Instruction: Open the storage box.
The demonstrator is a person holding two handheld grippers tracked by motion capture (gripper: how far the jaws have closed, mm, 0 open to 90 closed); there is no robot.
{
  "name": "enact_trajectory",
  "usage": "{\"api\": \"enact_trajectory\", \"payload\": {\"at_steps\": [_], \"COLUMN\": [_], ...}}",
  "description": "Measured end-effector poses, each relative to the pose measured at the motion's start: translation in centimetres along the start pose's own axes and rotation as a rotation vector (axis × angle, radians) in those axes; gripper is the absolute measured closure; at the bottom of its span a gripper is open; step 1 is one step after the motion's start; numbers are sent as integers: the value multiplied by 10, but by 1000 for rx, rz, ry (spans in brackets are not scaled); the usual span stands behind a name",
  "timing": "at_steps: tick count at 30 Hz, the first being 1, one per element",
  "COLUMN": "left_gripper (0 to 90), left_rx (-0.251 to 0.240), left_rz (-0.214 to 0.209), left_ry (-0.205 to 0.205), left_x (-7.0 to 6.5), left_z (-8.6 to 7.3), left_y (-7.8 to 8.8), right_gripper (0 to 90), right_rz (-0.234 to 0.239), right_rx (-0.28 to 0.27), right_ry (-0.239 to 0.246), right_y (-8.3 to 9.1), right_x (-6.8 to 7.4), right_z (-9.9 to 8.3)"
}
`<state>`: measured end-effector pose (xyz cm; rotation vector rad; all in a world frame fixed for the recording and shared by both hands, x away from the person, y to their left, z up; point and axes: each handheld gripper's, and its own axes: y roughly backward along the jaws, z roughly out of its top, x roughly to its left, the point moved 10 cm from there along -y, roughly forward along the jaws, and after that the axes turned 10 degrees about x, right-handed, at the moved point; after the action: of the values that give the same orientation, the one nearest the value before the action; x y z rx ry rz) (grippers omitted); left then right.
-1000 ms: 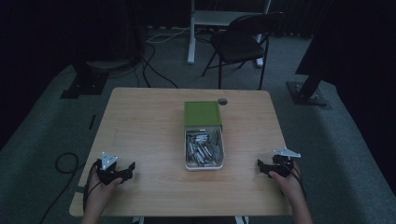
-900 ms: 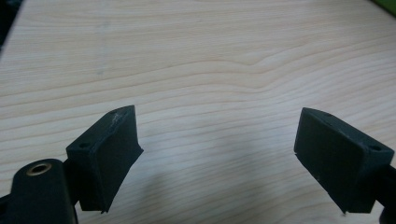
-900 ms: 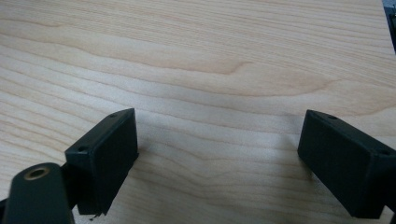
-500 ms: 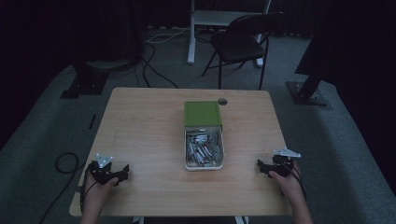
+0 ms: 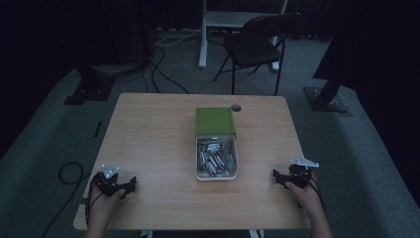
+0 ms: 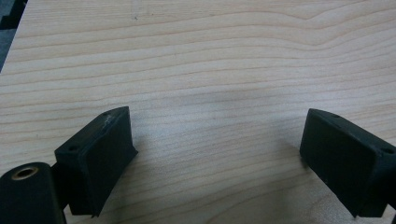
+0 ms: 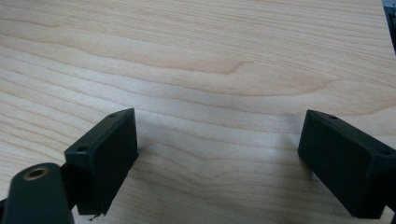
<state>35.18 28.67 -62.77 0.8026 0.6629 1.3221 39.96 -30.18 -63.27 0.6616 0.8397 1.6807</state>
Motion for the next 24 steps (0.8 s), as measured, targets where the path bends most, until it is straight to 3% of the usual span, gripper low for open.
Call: {"api": "enact_trajectory", "payload": {"at_steps": [6,10,24], "left_gripper": [106,103,102], "left_rx": [3,3,3], "left_rz": [-16,0,3], "left_ry": [-1,20,28], "left_x": [-2,-3,-3], "left_z": [0,0,0], "left_y": [0,0,0], "right_gripper": [116,116,123], "right_rz": [0,0,2], "right_rx": [0,0,-1], "right_ry": [-1,0,7], "right_y": [0,0,0], "right_x": [0,0,1], "right_z": [0,0,0]}}
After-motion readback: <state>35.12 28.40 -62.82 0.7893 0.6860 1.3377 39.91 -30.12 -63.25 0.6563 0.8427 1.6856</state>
